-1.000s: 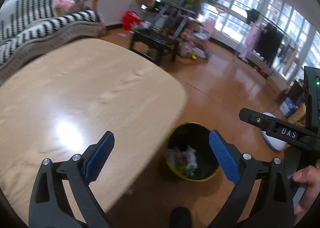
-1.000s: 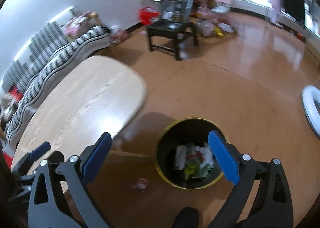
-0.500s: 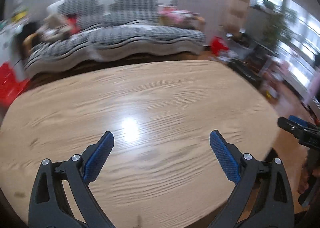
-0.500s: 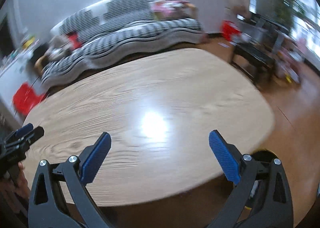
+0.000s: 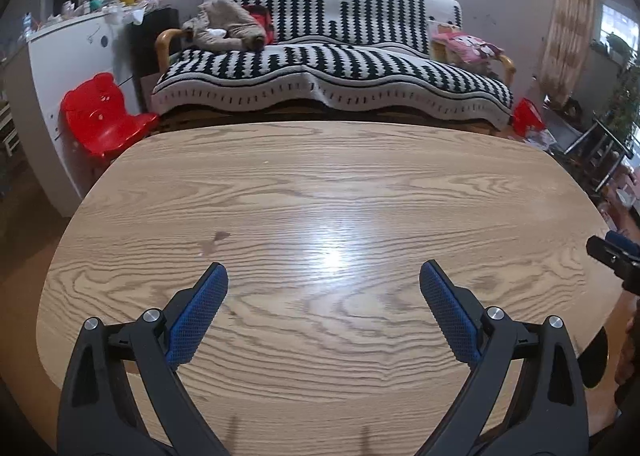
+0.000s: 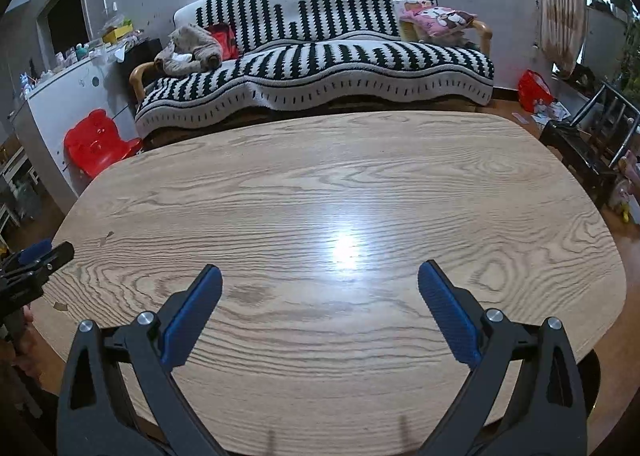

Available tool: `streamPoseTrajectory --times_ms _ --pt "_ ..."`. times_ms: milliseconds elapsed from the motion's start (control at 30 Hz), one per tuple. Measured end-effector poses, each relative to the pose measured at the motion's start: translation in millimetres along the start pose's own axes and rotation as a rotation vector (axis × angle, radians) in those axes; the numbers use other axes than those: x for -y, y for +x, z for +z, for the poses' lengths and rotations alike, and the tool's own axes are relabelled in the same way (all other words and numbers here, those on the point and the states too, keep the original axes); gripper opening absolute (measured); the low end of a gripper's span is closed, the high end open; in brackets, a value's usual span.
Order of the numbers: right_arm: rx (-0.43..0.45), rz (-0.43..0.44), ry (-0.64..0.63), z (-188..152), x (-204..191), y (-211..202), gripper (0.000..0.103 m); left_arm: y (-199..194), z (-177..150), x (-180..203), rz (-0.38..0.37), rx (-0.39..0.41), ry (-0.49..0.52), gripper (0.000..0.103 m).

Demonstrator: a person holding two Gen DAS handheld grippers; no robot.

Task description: Collect trash

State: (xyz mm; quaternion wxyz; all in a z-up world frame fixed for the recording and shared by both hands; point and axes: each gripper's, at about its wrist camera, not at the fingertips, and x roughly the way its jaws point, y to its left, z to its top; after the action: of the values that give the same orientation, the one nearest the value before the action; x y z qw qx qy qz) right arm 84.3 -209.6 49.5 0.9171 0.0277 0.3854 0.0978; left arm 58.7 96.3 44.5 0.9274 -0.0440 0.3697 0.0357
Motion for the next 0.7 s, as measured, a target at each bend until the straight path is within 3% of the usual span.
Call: streamPoseTrajectory --times_ms 700 --pt "-0.021 0.005 -0.005 -2.5 -3.1 11.6 0.095 1.0 -1.8 6.5 0.002 0.009 0.035 0.094"
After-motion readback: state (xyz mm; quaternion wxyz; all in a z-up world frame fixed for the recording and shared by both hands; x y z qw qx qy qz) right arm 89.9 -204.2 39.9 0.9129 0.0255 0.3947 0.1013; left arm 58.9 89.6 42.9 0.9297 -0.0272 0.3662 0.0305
